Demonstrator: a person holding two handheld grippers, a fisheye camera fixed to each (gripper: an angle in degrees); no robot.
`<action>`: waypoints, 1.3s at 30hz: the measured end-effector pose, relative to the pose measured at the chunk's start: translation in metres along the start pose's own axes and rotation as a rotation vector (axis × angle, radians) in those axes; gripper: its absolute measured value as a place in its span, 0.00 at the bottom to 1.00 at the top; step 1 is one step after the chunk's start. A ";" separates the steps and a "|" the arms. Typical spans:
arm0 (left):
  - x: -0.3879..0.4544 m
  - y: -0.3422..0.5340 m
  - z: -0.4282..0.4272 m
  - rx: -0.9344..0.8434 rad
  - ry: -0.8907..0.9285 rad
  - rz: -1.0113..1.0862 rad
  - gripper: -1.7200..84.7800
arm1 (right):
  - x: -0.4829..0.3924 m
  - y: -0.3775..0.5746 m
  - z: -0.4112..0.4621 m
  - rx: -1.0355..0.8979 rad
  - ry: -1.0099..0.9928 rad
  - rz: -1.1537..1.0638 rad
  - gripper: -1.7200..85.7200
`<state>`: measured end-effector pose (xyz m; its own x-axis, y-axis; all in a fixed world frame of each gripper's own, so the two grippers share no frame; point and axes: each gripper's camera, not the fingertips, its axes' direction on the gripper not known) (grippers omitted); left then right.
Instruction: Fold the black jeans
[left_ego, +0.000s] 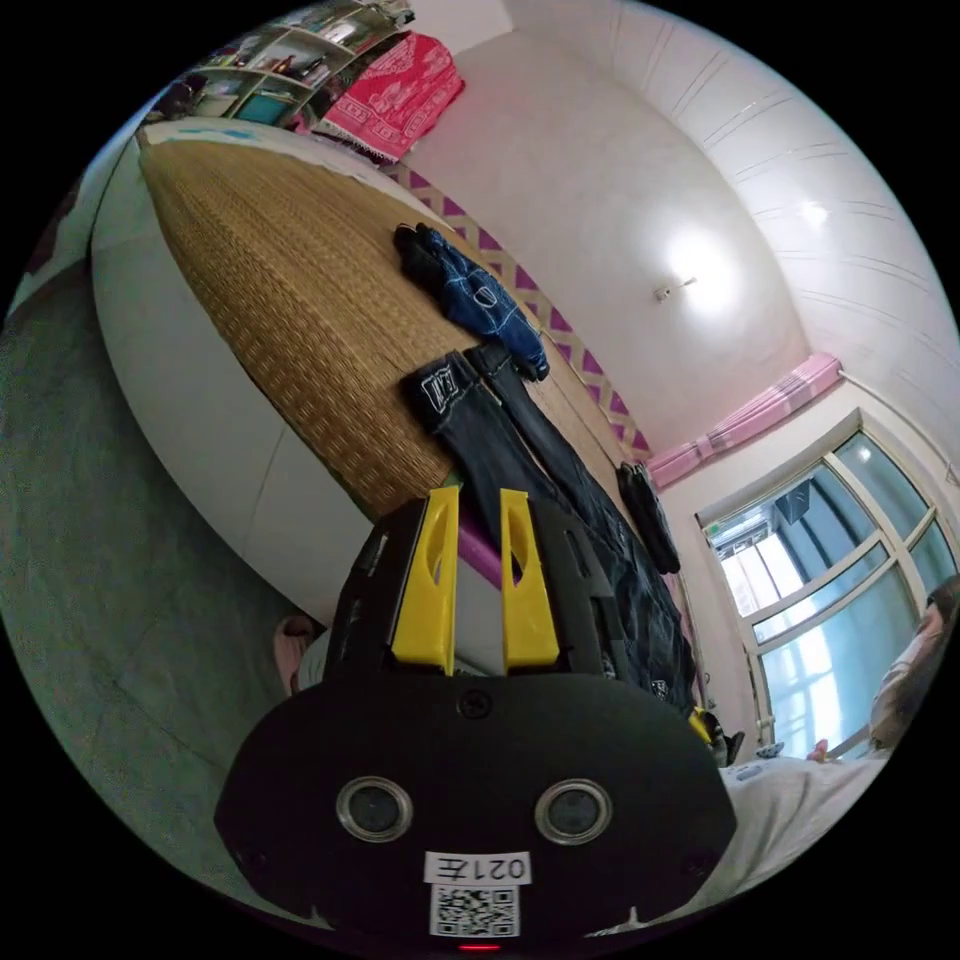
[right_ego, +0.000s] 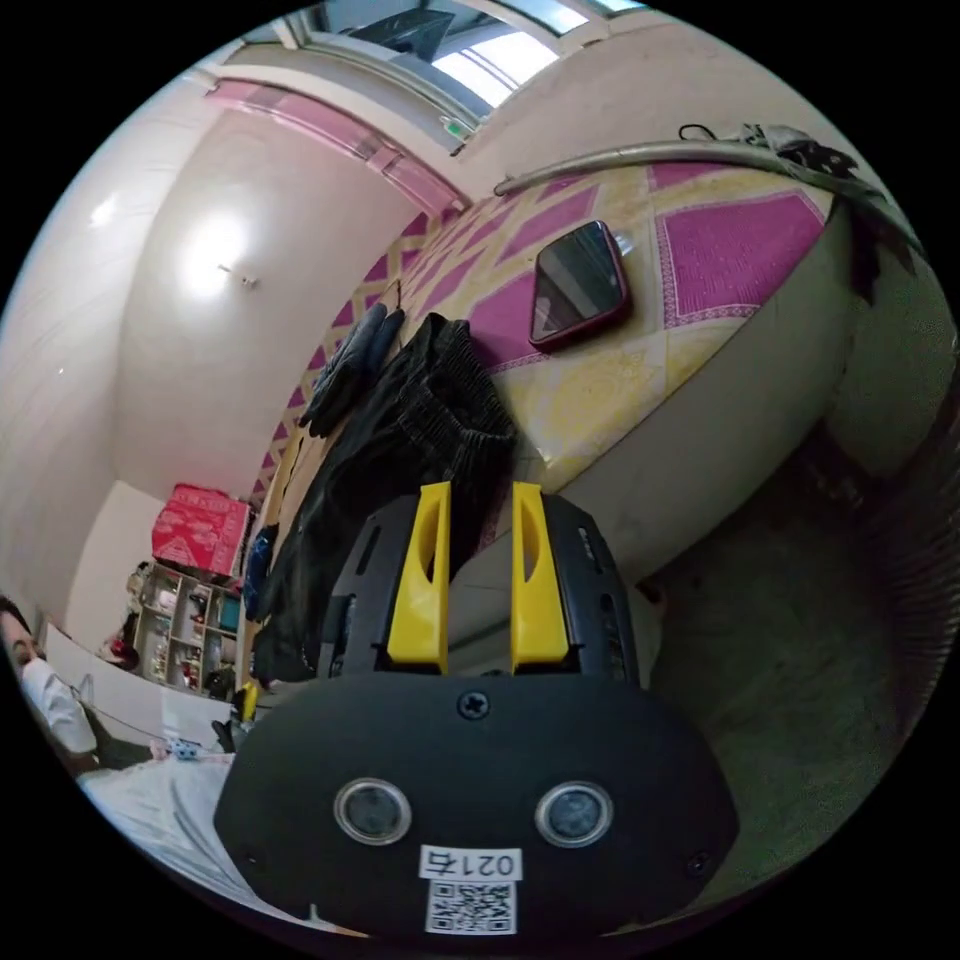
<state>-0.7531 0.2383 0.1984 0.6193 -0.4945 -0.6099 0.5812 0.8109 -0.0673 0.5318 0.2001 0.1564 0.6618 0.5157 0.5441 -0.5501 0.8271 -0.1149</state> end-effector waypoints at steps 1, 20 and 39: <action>-0.002 0.000 0.002 -0.003 0.003 -0.001 0.09 | 0.003 0.000 -0.001 -0.005 -0.016 0.014 0.13; -0.010 -0.029 0.059 -0.078 0.046 -0.081 0.09 | 0.012 0.006 0.019 -0.149 -0.275 0.115 0.14; 0.162 -0.224 0.217 -0.264 -0.074 0.290 0.01 | -0.149 -0.202 0.133 -0.190 -0.348 -0.080 0.05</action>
<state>-0.6681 -0.0913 0.2859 0.7799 -0.2468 -0.5752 0.2270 0.9679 -0.1075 0.4764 -0.0736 0.2088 0.4690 0.3684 0.8027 -0.3782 0.9051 -0.1945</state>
